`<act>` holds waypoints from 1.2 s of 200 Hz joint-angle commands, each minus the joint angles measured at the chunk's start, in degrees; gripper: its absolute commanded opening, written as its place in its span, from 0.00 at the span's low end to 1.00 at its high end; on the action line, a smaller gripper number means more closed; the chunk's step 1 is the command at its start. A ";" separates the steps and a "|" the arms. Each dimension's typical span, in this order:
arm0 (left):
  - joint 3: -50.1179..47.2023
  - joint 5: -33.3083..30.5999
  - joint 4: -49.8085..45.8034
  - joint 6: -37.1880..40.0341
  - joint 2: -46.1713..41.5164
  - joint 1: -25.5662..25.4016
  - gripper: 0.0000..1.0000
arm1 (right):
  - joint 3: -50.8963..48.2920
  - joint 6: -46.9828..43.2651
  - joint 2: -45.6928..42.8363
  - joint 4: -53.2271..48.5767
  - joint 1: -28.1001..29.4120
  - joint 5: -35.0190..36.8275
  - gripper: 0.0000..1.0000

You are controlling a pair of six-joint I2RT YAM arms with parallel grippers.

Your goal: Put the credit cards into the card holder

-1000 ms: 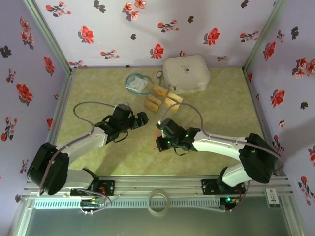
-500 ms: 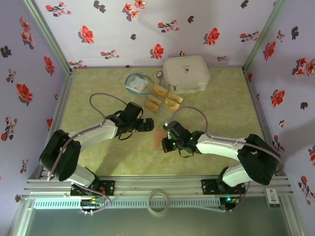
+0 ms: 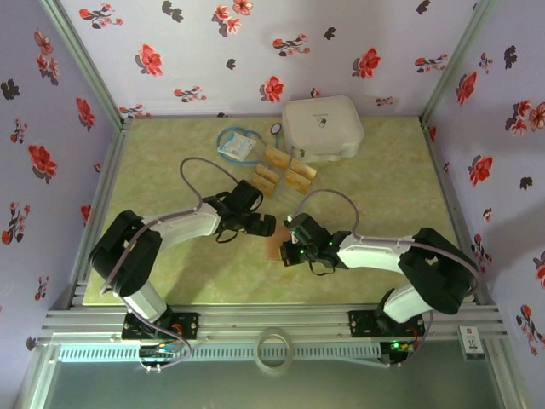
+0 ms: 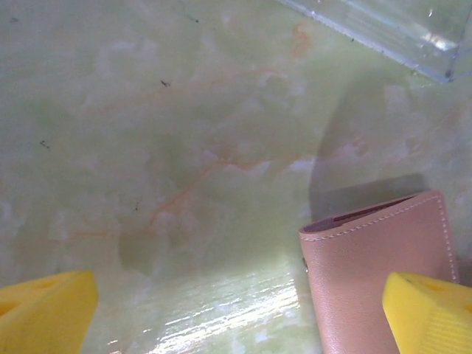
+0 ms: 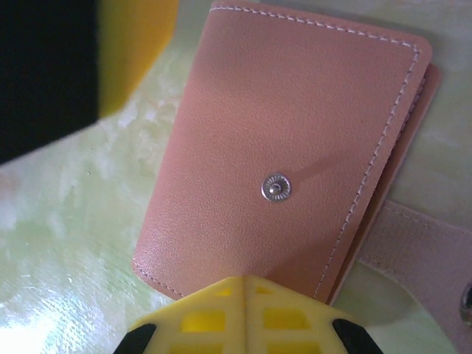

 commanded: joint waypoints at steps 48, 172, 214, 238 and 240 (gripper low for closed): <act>2.35 -1.18 -0.04 2.76 3.13 -1.47 1.00 | -0.91 1.57 1.08 1.98 -0.43 -0.63 0.01; -1.03 -8.88 -1.05 0.74 4.82 -1.94 1.00 | 3.10 -0.06 -10.66 -9.87 -2.60 1.84 0.45; -1.85 -10.07 -0.65 0.56 4.83 -3.36 1.00 | 5.64 0.01 -15.68 -20.13 -6.47 8.25 0.55; -2.23 -10.43 -0.23 0.23 4.82 -3.87 1.00 | 6.95 -0.03 -15.06 -23.38 -8.32 9.71 0.55; -2.31 -10.43 -0.24 0.15 4.82 -3.93 1.00 | 7.05 -0.10 -14.94 -23.54 -8.42 9.67 0.55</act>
